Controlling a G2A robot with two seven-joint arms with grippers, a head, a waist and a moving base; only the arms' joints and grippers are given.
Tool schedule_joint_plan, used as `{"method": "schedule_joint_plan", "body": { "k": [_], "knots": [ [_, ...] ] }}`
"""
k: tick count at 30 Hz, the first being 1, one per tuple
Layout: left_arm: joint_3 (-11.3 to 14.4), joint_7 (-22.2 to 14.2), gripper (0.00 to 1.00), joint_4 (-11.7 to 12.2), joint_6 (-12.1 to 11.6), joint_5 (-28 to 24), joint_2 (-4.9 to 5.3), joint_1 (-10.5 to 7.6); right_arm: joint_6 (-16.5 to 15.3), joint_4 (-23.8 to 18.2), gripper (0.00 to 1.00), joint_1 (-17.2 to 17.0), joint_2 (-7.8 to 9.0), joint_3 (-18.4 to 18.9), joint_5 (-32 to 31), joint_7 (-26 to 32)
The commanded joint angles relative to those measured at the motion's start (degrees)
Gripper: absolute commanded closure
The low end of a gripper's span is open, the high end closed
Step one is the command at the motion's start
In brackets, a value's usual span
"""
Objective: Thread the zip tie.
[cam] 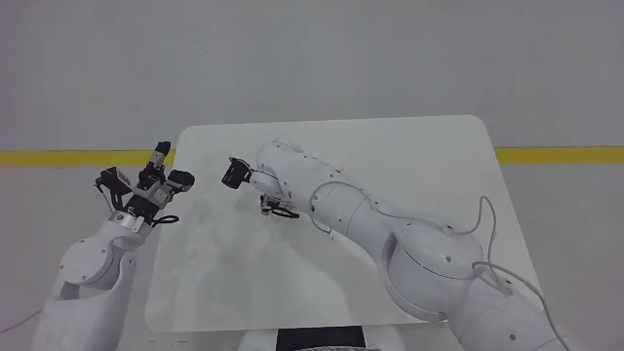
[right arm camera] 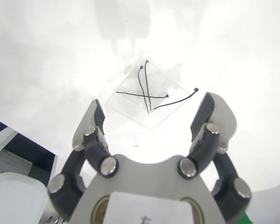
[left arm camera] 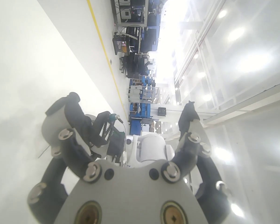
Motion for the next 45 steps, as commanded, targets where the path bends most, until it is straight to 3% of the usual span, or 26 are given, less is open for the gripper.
{"method": "schedule_joint_plan", "body": {
  "k": [1,4,10,15,34,45],
  "knots": [
    [0.0,0.0,0.0,0.0,0.0,0.0,0.0,0.0,0.1,-0.4,0.64,-0.1,-0.01,0.3,-0.3,0.5],
    [0.0,0.0,0.0,0.0,0.0,0.0,0.0,0.0,0.0,-0.7,0.71,-0.1,0.02,0.8,-0.8,1.1],
    [0.0,0.0,0.0,0.0,0.0,0.0,0.0,0.0,-2.5,0.3,0.69,-0.8,0.06,1.4,-1.7,0.9],
    [0.0,0.0,0.0,0.0,0.0,0.0,0.0,0.0,-3.8,1.9,0.74,-1.0,-0.35,1.9,-2.5,0.0],
    [0.0,0.0,0.0,0.0,0.0,0.0,0.0,0.0,-6.6,10.5,0.89,-2.5,-5.3,1.7,-5.7,-2.5],
    [0.0,0.0,0.0,0.0,0.0,0.0,0.0,0.0,-5.6,11.9,0.88,-3.2,-5.76,0.3,-6.2,-4.4]
  ]
}}
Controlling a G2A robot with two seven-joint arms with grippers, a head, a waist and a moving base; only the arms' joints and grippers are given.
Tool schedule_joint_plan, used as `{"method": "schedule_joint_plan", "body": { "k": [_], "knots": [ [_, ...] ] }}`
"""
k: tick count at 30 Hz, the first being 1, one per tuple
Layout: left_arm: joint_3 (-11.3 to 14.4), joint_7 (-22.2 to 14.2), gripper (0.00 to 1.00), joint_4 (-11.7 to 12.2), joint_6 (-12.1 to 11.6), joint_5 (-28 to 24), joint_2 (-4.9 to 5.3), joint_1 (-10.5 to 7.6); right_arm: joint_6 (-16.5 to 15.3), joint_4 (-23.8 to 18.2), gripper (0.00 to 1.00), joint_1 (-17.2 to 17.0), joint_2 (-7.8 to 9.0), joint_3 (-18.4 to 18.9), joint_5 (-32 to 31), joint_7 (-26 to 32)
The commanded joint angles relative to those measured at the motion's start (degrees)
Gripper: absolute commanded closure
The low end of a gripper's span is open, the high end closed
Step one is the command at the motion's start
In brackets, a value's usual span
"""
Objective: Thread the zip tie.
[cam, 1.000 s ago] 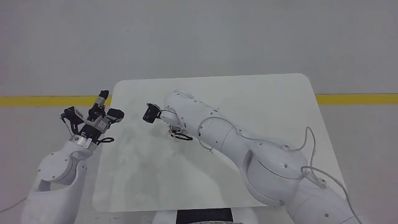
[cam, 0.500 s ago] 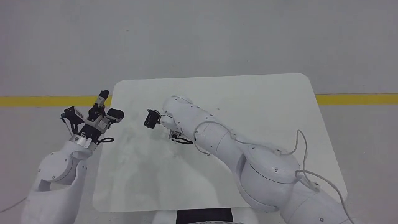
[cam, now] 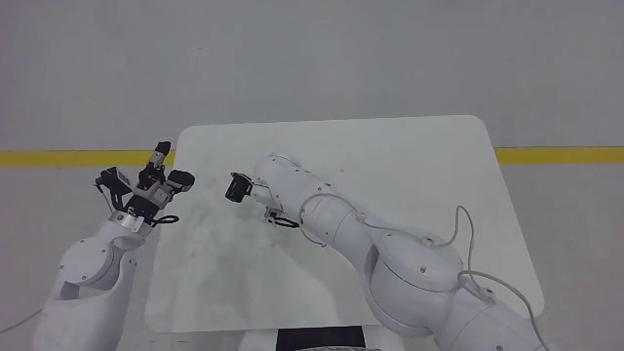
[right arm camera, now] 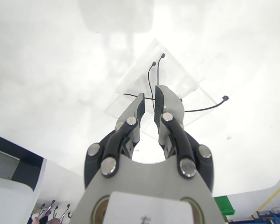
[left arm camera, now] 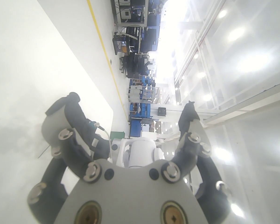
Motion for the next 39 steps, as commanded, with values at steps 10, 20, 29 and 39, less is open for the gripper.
{"method": "schedule_joint_plan", "body": {
  "k": [10,20,29,39],
  "knots": [
    [0.0,0.0,0.0,0.0,0.0,0.0,0.0,0.0,-2.1,-0.2,0.72,-0.4,0.11,-0.6,2.2,1.5],
    [0.0,0.0,0.0,0.0,0.0,0.0,0.0,0.0,-2.2,-2.2,0.75,-1.1,0.42,-0.6,4.1,4.8],
    [0.0,0.0,0.0,0.0,0.0,0.0,0.0,0.0,-0.6,-0.8,0.85,0.2,0.16,-0.6,4.6,1.3],
    [0.0,0.0,0.0,0.0,0.0,0.0,0.0,0.0,1.0,-0.3,0.79,-0.9,0.08,-0.6,2.3,1.0]
  ]
}}
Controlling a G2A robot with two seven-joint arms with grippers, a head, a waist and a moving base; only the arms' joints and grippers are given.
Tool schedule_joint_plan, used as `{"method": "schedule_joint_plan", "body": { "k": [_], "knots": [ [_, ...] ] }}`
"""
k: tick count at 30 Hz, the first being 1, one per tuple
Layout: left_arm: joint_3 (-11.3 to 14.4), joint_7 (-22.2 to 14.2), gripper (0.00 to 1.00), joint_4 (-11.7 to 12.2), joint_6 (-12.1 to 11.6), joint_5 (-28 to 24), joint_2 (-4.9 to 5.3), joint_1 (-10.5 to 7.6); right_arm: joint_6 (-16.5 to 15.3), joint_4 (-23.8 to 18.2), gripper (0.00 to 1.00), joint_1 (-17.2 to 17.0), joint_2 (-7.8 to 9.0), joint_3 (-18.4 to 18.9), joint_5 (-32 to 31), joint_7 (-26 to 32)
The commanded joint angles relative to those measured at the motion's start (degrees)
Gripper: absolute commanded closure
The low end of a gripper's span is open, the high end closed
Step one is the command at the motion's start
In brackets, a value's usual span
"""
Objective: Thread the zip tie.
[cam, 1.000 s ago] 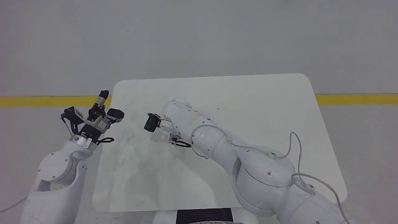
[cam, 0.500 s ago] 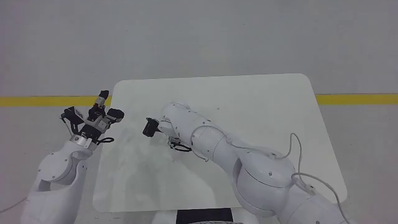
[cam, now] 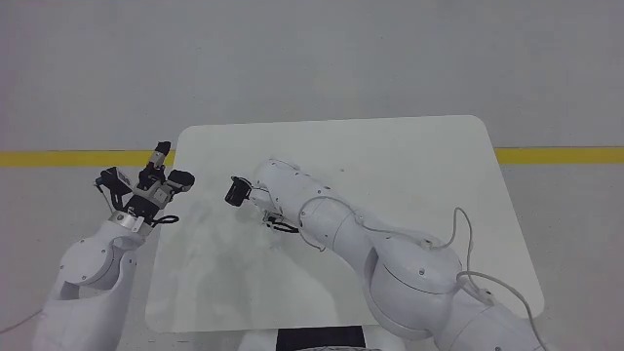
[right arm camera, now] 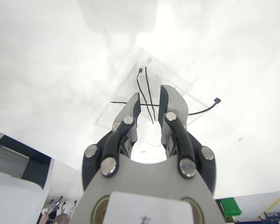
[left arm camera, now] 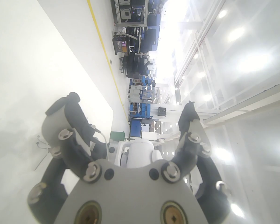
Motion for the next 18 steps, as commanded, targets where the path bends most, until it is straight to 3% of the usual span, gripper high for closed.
{"method": "schedule_joint_plan", "body": {
  "k": [1,18],
  "knots": [
    [0.0,0.0,0.0,0.0,0.0,0.0,0.0,0.0,-0.1,0.3,0.79,-0.2,0.04,0.0,0.0,-0.1],
    [0.0,0.0,0.0,0.0,0.0,0.0,0.0,0.0,2.0,-0.2,0.86,-0.7,0.11,0.0,-2.4,-2.4]
  ]
}}
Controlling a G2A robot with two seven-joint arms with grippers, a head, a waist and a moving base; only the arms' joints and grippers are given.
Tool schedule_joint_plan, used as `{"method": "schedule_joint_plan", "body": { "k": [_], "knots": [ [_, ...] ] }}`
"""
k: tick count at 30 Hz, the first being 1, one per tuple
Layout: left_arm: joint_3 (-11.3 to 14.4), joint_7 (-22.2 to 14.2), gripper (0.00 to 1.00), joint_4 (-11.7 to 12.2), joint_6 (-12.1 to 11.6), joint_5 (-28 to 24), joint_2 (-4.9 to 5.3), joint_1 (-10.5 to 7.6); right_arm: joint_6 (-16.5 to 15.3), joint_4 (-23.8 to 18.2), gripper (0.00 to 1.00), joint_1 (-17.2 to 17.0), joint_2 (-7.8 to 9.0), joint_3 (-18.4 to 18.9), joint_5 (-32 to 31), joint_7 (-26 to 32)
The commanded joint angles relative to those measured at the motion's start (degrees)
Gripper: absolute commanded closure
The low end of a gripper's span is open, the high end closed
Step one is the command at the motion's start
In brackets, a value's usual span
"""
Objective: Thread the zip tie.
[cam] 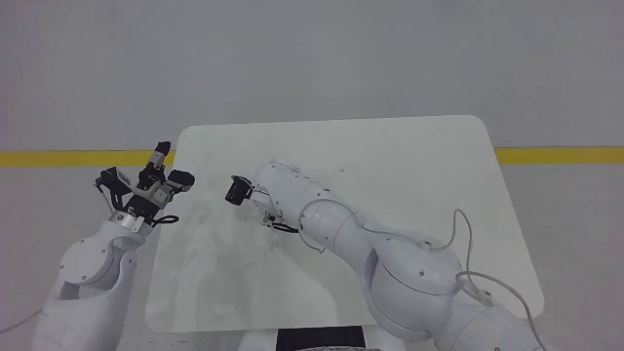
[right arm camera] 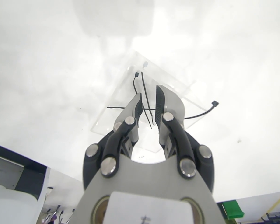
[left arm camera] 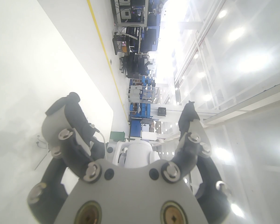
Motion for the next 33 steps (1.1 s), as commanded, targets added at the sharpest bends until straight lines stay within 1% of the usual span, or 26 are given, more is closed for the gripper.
{"method": "schedule_joint_plan", "body": {
  "k": [1,4,11,16,19,24,27,30,33],
  "knots": [
    [0.0,0.0,0.0,0.0,0.0,0.0,0.0,0.0,0.3,-0.1,0.86,-0.2,0.0,0.0,-0.4,0.0],
    [0.0,0.0,0.0,0.0,0.0,0.0,0.0,0.0,0.5,-0.2,0.83,-0.4,0.02,0.0,-0.8,0.2],
    [0.0,0.0,0.0,0.0,0.0,0.0,0.0,0.0,0.5,-0.3,0.83,-0.7,0.05,0.0,-1.0,0.4],
    [0.0,0.0,0.0,0.0,0.0,0.0,0.0,0.0,0.1,-0.4,0.81,-0.8,0.04,0.0,-1.0,0.6],
    [0.0,0.0,0.0,0.0,0.0,0.0,0.0,0.0,0.1,-0.5,0.85,-0.8,0.03,0.0,-1.3,0.8],
    [0.0,0.0,0.0,0.0,0.0,0.0,0.0,0.0,-0.2,-0.1,0.85,-0.7,0.06,0.0,-0.4,0.5],
    [0.0,0.0,0.0,0.0,0.0,0.0,0.0,0.0,-0.2,0.1,0.86,-0.6,0.04,0.0,-0.1,0.3],
    [0.0,0.0,0.0,0.0,0.0,0.0,0.0,0.0,-0.2,0.1,0.89,-0.6,0.02,0.0,0.0,0.4],
    [0.0,0.0,0.0,0.0,0.0,0.0,0.0,0.0,-0.3,0.2,0.89,-0.5,0.02,0.0,0.1,0.6]
  ]
}}
